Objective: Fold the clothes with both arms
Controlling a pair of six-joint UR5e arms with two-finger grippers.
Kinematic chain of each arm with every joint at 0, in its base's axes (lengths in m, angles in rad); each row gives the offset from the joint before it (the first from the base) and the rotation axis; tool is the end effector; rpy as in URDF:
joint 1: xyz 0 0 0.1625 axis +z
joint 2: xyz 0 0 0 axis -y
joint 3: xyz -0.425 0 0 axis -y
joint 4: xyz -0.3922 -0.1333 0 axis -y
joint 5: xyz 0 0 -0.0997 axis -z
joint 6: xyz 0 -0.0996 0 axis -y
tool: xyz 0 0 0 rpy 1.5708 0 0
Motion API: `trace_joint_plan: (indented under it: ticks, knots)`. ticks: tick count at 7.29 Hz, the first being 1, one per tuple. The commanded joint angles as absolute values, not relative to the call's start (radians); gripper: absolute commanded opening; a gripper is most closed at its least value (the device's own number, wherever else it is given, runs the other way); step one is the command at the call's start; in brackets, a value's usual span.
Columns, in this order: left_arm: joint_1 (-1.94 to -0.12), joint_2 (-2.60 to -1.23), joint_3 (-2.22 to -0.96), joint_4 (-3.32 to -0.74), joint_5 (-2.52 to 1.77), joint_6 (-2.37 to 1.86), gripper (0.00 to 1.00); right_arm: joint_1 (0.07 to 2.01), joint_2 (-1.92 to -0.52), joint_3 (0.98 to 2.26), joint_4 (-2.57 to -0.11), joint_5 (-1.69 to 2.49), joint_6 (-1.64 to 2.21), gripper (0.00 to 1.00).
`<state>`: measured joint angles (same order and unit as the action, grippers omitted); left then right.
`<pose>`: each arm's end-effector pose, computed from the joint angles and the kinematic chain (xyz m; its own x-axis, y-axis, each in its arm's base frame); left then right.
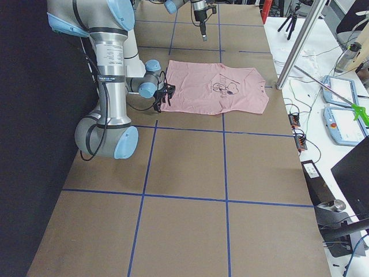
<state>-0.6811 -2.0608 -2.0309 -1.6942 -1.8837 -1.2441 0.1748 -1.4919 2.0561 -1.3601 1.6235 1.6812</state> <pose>0.3696 -0.4317 0.1760 0.4758 0.0074 -0.8795 0.2494 0.9578 0.1430 -0.4758 -0.2141 0.3778 0.6842 0.2326 0.6912 -0.2141 0.9701 -0.1145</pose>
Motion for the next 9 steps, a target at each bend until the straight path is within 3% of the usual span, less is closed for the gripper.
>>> trace_joint_plan:
  ticks: [1, 2, 3, 5, 6, 9]
  knots:
    - [-0.681, -2.06, -2.031, -1.695, -1.884, -1.243, 1.0, 0.175, -1.493, 2.056, -1.361, 1.641, 1.681, 0.79]
    - [-0.681, -2.06, -2.033, -1.695, -1.884, -1.243, 1.0, 0.175, -1.493, 2.056, -1.361, 1.649, 1.681, 0.58]
    - [-0.681, -2.059, -2.033, -1.695, -1.884, -1.241, 1.0, 0.175, -1.493, 2.056, -1.361, 1.651, 1.681, 0.48]
    - [-0.681, -2.056, -2.033, -1.695, -1.884, -1.236, 1.0, 0.175, -1.493, 2.054, -1.361, 1.655, 1.68, 0.14]
    - [-0.681, -2.057, -2.033, -1.695, -1.884, -1.235, 1.0, 0.175, -1.493, 2.056, -1.362, 1.66, 1.681, 0.03]
    - [-0.681, -2.054, -2.033, -1.694, -1.884, -1.235, 1.0, 0.176, -1.489, 2.068, -1.362, 1.657, 1.681, 0.0]
